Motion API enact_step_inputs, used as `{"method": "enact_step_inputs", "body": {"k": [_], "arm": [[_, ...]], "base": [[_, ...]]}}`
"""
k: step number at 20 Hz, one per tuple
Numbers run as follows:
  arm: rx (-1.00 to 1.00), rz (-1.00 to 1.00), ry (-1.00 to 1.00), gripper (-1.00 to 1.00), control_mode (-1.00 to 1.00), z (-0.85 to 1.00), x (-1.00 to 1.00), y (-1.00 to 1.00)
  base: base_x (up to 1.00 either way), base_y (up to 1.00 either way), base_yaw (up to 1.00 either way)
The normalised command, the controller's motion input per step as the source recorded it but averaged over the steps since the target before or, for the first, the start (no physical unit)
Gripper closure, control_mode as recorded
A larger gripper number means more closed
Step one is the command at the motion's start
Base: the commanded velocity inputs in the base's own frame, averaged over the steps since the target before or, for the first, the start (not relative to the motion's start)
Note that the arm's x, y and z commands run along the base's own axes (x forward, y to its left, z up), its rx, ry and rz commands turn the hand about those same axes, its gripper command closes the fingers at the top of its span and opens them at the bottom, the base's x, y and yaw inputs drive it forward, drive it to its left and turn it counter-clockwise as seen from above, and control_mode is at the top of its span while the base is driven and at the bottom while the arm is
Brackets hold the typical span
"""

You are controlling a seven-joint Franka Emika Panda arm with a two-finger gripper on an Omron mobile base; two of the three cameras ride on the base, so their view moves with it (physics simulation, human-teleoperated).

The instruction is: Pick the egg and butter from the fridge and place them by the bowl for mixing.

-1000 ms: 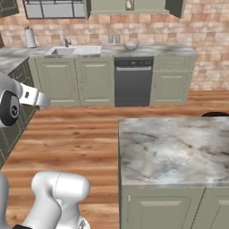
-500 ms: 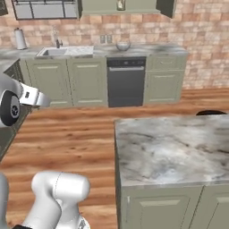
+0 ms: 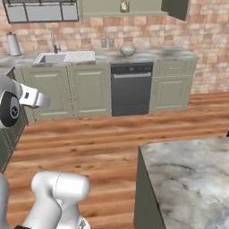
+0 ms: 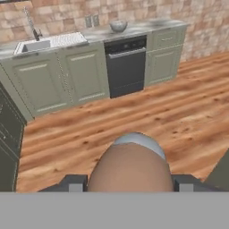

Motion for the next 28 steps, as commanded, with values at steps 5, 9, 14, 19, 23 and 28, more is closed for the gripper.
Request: {"method": "enact_step_inputs", "body": {"k": [5,9,14,19,23,28], "arm": [[0.00,0.00,0.00,1.00,1.00,0.00,0.00,0.00],[0.00,0.00,0.00,1.00,1.00,0.00,0.00,0.00],[0.00,0.00,0.00,1.00,1.00,0.00,0.00,0.00],[0.00,0.00,0.00,1.00,1.00,0.00,0.00,0.00],[0.00,0.00,0.00,1.00,1.00,0.00,0.00,0.00],[0.00,0.00,0.00,1.00,1.00,0.00,0.00,0.00]], "base": [[1.00,0.00,-0.07],[1.00,0.00,-0.03],[1.00,0.00,-0.02],[1.00,0.00,-0.01],[1.00,-0.50,0.00],[1.00,-0.84,0.00]]}}
